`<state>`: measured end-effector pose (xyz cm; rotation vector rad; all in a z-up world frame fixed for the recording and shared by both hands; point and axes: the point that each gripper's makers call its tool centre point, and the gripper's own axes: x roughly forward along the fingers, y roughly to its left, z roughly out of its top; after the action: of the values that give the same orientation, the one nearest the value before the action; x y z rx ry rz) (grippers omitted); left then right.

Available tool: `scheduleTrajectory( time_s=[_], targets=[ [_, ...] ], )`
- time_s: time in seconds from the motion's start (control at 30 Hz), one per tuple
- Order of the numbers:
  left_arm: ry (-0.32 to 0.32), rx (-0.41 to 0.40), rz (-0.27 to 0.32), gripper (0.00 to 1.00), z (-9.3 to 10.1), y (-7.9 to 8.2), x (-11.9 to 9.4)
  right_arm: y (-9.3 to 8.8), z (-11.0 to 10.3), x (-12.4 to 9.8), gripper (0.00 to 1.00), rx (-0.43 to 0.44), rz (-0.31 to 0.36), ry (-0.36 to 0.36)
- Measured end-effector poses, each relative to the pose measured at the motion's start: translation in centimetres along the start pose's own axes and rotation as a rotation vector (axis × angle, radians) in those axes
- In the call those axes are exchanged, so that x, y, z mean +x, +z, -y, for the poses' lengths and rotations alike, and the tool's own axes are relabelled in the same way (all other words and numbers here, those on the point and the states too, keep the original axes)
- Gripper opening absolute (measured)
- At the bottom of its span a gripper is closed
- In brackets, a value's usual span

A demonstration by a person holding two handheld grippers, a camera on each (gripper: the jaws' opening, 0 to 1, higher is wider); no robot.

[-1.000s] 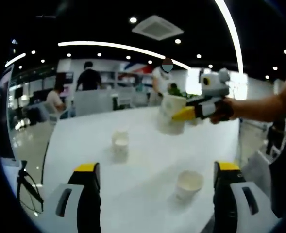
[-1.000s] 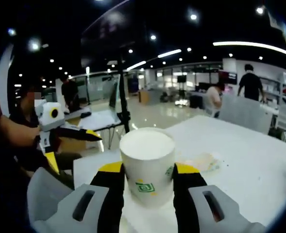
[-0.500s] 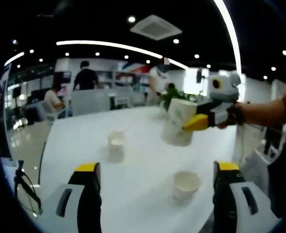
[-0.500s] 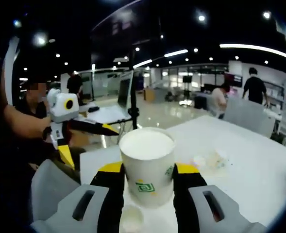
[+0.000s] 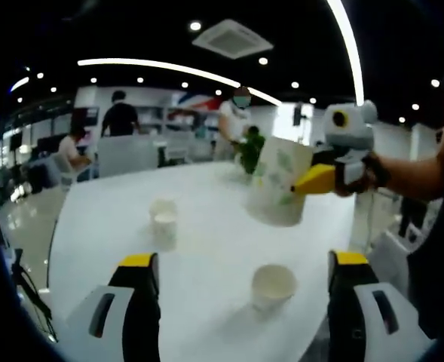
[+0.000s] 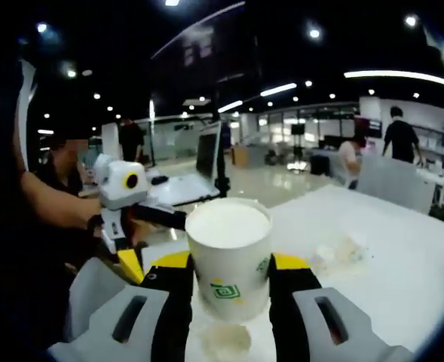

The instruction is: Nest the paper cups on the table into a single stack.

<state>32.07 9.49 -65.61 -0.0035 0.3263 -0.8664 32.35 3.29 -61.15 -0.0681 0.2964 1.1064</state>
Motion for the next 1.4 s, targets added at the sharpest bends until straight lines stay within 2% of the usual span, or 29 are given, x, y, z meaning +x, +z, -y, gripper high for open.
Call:
scheduleTrajectory(
  time_s=[0.13,0.23,0.27,0.37,0.4,0.57,0.63,0.73,0.9,1.0,1.1,1.2,1.27,1.33,1.4],
  targets=[
    [-0.011,0.001,-0.001,0.91,0.1,0.1,0.2,-0.5,-0.7,0.0,0.36,-0.027,-0.020,0.014],
    [-0.029,0.002,0.007,0.88,0.6,0.3,0.3,-0.3,-1.0,-0.1,0.36,-0.022,-0.004,0.022],
    [-0.061,0.024,0.031,0.84,1.4,0.6,0.3,0.0,-1.1,-0.1,0.37,-0.024,0.015,0.030],
    [-0.133,0.014,0.020,0.68,2.9,0.4,0.4,0.9,-1.3,-0.1,0.37,-0.029,0.078,0.045],
    [-0.164,0.012,0.027,0.64,3.6,0.5,0.4,1.2,-1.5,-0.2,0.37,-0.024,0.101,0.055],
    [-0.239,-0.018,0.041,0.52,5.2,0.8,0.3,1.9,-2.4,-0.2,0.37,-0.027,0.147,0.099],
    [-0.268,-0.037,0.053,0.46,5.7,1.3,0.1,2.1,-2.6,-0.3,0.37,-0.006,0.170,0.115],
    [-0.301,-0.009,0.114,0.34,6.2,2.6,-0.4,1.9,-2.4,-0.4,0.37,0.009,0.179,0.119],
    [-0.349,-0.042,0.132,0.36,6.7,3.6,-0.8,2.5,-3.0,-0.9,0.37,0.046,0.215,0.162],
    [-0.371,-0.040,0.136,0.33,6.8,4.1,-1.1,2.6,-3.4,-1.1,0.36,0.040,0.209,0.186],
    [-0.407,-0.039,0.161,0.30,7.0,5.3,-1.6,2.7,-3.6,-1.3,0.36,0.047,0.213,0.206],
    [-0.441,-0.027,0.161,0.26,7.2,6.0,-2.0,2.9,-3.8,-1.5,0.36,0.049,0.219,0.226],
    [-0.458,-0.014,0.154,0.20,7.3,6.3,-2.2,2.8,-4.0,-1.7,0.36,0.049,0.218,0.240],
    [-0.481,0.027,0.152,0.06,7.6,6.6,-2.5,2.9,-4.2,-1.9,0.36,0.049,0.220,0.250],
    [-0.502,0.021,0.161,0.06,8.0,7.2,-2.7,3.2,-4.4,-2.1,0.36,0.047,0.228,0.262]
  ],
)
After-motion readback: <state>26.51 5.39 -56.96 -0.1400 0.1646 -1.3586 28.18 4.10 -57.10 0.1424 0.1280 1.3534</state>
